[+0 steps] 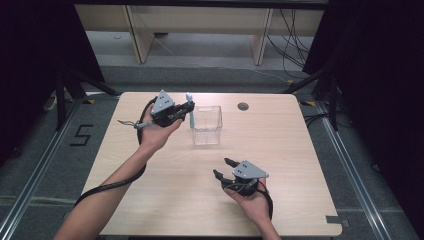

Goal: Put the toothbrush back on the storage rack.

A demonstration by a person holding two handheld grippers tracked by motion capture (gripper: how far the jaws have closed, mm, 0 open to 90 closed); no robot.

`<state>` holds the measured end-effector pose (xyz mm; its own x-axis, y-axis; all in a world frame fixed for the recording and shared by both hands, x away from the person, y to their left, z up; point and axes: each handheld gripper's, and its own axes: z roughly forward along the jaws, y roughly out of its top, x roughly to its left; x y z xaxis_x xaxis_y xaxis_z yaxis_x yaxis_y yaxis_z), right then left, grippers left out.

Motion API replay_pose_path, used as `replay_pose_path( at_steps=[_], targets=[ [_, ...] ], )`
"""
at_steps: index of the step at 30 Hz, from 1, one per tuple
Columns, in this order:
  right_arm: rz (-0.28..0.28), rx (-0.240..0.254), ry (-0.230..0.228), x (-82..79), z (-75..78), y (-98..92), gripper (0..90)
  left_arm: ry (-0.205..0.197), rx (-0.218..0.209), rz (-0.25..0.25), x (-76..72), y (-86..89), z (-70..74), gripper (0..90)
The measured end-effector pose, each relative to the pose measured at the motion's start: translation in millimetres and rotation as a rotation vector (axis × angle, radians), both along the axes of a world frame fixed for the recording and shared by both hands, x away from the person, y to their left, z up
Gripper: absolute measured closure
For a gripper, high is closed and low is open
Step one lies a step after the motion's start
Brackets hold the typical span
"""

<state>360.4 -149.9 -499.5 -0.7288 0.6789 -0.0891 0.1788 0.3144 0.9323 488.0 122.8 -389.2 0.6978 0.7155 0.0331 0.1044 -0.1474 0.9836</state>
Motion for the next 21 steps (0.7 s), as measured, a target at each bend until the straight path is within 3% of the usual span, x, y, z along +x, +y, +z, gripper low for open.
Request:
replay_pose_path(
  at_steps=[1, 3, 6, 15, 21],
  targets=[
    [0.001, -0.011, -0.019, 0.9, 0.4, -0.8, 42.8, 0.002, 0.0, 0.001, 0.0, 0.0, -0.5, 85.1],
    [0.003, 0.001, -0.001, -0.1, 0.1, 0.1, 42.7, 0.006, 0.002, 0.002, -0.1, 0.1, -1.2, 85.1],
    [0.001, -0.01, -0.019, 0.7, 0.4, -0.7, 42.7, 0.009, 0.003, 0.005, -0.1, -0.2, -2.2, 85.1],
    [0.0, -0.001, 0.0, -0.4, 0.1, 0.1, 42.7, 0.023, 0.011, 0.007, 0.6, -1.8, -5.8, 85.1],
    [0.007, -0.016, -0.02, 1.0, 0.2, -0.6, 42.8, 0.033, 0.016, 0.008, 1.4, -2.7, -9.4, 85.1]
  ],
)
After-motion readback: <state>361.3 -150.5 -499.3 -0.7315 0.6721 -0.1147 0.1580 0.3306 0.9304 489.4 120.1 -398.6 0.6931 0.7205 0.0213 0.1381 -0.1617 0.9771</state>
